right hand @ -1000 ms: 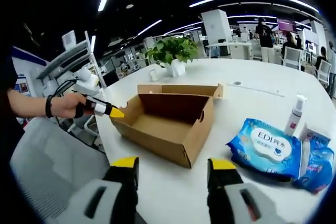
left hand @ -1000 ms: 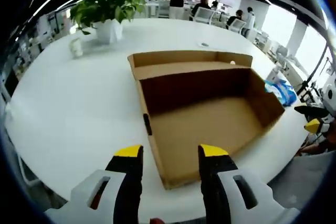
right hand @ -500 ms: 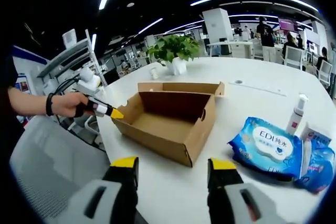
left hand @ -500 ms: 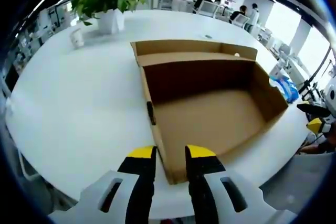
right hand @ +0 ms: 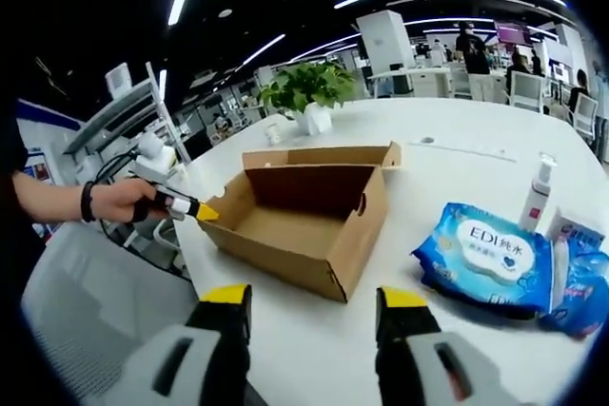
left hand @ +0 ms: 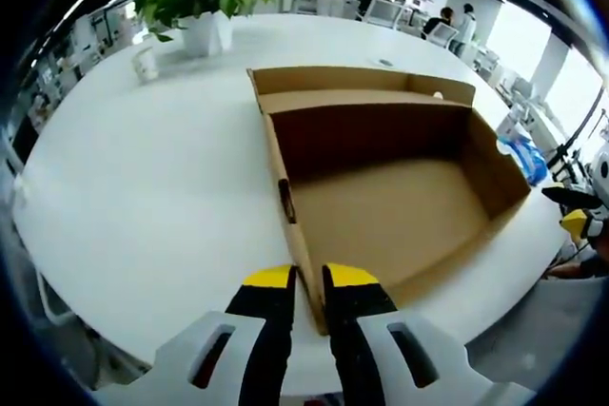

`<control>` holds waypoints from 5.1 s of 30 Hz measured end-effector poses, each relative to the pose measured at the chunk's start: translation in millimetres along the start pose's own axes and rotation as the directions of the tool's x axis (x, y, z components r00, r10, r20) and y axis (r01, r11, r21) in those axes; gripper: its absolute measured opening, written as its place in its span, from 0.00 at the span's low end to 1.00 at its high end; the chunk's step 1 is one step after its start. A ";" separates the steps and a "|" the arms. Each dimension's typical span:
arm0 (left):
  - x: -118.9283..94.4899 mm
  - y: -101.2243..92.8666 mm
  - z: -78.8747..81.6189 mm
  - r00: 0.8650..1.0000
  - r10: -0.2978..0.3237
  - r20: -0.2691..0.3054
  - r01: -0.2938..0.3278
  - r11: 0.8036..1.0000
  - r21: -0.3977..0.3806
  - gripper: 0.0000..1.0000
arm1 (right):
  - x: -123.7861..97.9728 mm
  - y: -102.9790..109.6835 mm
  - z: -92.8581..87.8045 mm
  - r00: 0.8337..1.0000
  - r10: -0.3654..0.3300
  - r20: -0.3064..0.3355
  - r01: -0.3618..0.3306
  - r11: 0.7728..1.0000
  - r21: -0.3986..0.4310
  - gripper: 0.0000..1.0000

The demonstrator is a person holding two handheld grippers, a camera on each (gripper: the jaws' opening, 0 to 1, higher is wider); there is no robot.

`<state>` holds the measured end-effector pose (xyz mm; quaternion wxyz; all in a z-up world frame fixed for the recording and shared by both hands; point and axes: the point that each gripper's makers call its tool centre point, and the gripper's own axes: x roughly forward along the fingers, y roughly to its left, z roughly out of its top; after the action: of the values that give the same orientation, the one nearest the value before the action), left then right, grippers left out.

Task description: Operate the shoe box by opening the lid, removing the specified soft item, and placing it in the target area until the item is outside and the box remains undamaged.

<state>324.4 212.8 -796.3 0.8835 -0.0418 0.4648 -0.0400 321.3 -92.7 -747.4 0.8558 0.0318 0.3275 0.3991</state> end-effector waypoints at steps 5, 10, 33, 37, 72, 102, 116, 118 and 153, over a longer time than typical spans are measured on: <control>-3.2 -3.0 -1.4 1.000 -0.001 0.007 0.001 1.000 -0.011 0.10 | 3.1 -6.0 12.8 1.000 -0.007 0.012 0.007 1.000 0.016 0.50; -3.6 -4.7 -1.8 1.000 0.004 0.006 -0.004 1.000 -0.005 0.10 | 10.7 -9.8 29.4 0.999 -0.012 0.031 0.012 1.000 0.014 0.50; -4.9 -4.4 -2.5 1.000 0.003 0.005 -0.003 1.000 -0.024 0.10 | 60.6 -33.1 84.7 0.996 -0.033 0.089 0.027 0.997 0.070 0.49; -2.1 -1.6 -1.5 1.000 0.004 0.004 -0.004 1.000 -0.030 0.10 | 71.2 -42.0 94.4 0.995 -0.043 0.088 0.037 0.997 0.066 0.49; 3.5 2.1 -2.2 1.000 -0.007 0.009 0.007 0.999 -0.049 0.10 | 133.0 -62.2 144.5 0.997 -0.040 0.063 0.031 0.990 0.135 0.49; 3.2 -0.1 -2.0 1.000 -0.013 0.010 0.013 0.998 -0.062 0.11 | 195.9 -118.8 150.7 0.999 -0.047 0.000 0.046 0.980 0.194 0.46; 5.0 0.4 -1.7 1.000 -0.015 0.011 0.015 0.998 -0.065 0.11 | 217.1 -135.5 146.1 0.993 -0.089 -0.082 0.103 0.975 0.195 0.40; 5.2 0.6 -1.6 1.000 -0.015 0.010 0.016 0.998 -0.064 0.11 | 218.7 -139.2 146.9 0.991 -0.099 -0.094 0.115 0.976 0.185 0.38; 5.8 1.2 -3.2 1.000 -0.016 0.006 0.016 0.998 -0.055 0.11 | 208.5 -153.5 145.1 0.955 -0.258 -0.148 0.283 0.941 0.188 0.02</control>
<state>325.1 213.3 -803.0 0.8828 -0.0701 0.4632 -0.0341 605.3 -20.2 -793.7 0.8732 0.0511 0.4196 0.2425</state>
